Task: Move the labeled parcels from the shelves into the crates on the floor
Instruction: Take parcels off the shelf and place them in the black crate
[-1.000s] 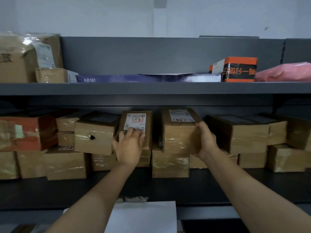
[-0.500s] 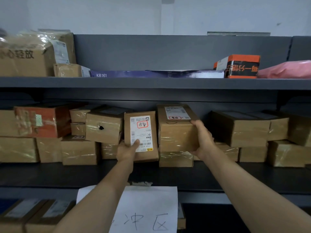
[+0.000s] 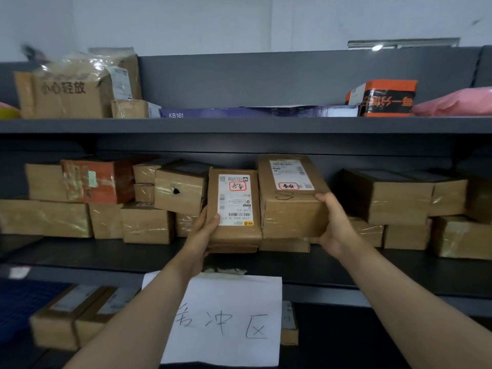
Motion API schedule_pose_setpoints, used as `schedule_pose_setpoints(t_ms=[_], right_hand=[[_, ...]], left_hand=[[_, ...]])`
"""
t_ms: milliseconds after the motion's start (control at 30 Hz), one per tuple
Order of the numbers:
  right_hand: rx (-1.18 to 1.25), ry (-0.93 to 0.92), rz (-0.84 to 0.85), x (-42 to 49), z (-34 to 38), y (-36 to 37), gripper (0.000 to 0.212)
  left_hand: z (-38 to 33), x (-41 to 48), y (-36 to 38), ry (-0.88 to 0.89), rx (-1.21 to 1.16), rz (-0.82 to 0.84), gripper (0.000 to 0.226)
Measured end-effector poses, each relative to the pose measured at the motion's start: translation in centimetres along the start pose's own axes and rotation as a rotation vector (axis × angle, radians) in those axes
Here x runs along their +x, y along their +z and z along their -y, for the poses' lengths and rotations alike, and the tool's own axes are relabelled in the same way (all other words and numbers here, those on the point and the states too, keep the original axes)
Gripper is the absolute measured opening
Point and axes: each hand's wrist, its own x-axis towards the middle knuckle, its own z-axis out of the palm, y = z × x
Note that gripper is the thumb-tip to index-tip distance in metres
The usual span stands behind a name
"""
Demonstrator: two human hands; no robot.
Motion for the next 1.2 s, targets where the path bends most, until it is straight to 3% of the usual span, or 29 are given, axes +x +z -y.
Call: schedule_pose_setpoints(t_ms=[67, 200, 467, 567, 700, 833, 1000, 1133, 1200], right_hand=[[0.011, -0.013, 0.007, -1.1, 0.0, 0.2, 0.066], [0.101, 0.000, -0.016, -3.8, -0.2, 0.9, 0.051], [0.151, -0.079, -0.086, -13.1, -0.9, 1.2, 0.026], [0.147, -0.116, -0.164, -16.3, 0.1, -0.6, 0.030], [0.106, -0.145, -0.250, -20.7, 2.5, -4.8, 0.024], [0.071, -0.062, -0.356, -26.1, 4.4, -12.3, 0.025], [0.139, -0.016, -0.602, -34.1, 5.3, -23.6, 0.031], [0.123, 0.005, -0.823, -41.3, 7.1, -32.8, 0.037], [0.126, 0.027, -0.912, -45.0, 7.8, -37.1, 0.036]], left_hand=[[0.0, -0.4, -0.7, 0.049, 0.026, 0.051, 0.058], [-0.4, -2.2, -2.2, 0.116, -0.025, 0.137, 0.053], [-0.5, -7.0, -3.3, 0.146, -0.161, 0.155, 0.046], [-0.3, -9.1, -1.1, 0.164, -0.185, 0.224, 0.051], [0.2, -11.5, 3.7, 0.158, -0.175, 0.326, 0.049], [1.8, -14.4, 10.3, 0.081, -0.138, 0.482, 0.047], [6.4, -20.6, 22.2, -0.086, -0.089, 0.672, 0.044], [9.8, -27.7, 32.9, -0.280, -0.039, 0.726, 0.029], [11.6, -31.1, 37.6, -0.383, -0.013, 0.770, 0.032]])
